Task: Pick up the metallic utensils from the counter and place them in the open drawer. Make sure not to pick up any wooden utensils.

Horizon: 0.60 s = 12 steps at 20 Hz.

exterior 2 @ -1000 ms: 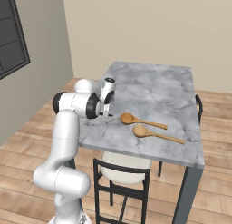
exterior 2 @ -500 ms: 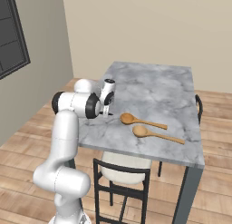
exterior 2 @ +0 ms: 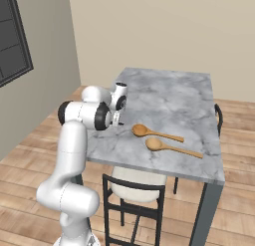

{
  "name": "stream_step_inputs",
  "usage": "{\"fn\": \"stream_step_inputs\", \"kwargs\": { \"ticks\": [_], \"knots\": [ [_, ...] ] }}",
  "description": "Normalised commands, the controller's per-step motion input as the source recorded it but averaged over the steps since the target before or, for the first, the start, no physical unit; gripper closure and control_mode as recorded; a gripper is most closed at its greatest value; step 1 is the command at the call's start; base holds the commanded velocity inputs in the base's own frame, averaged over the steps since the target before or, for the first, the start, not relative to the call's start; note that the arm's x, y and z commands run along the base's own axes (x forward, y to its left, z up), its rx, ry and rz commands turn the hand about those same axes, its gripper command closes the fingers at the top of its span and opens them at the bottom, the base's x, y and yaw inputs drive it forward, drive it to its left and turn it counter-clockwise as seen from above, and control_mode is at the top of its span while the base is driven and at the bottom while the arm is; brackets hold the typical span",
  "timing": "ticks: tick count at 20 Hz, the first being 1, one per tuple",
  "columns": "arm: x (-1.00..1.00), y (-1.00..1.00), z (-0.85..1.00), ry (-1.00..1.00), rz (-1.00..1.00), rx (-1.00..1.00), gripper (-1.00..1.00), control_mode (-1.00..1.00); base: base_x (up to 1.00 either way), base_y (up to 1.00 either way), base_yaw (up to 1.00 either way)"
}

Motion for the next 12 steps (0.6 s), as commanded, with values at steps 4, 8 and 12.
{"fn": "stream_step_inputs", "kwargs": {
  "ticks": [4, 8, 12],
  "knots": [
    [0.00, 0.00, 0.29, 0.14, 0.00, 0.00, 1.00, -1.00, 0.00, 0.00, 0.00],
    [-0.06, 0.00, 0.34, 0.04, 0.00, 0.00, 1.00, -1.00, 0.00, 0.00, 0.00],
    [-0.13, 0.00, 0.34, 0.00, 0.00, 0.00, 1.00, -1.00, 0.00, 0.00, 0.00]
  ]
}}
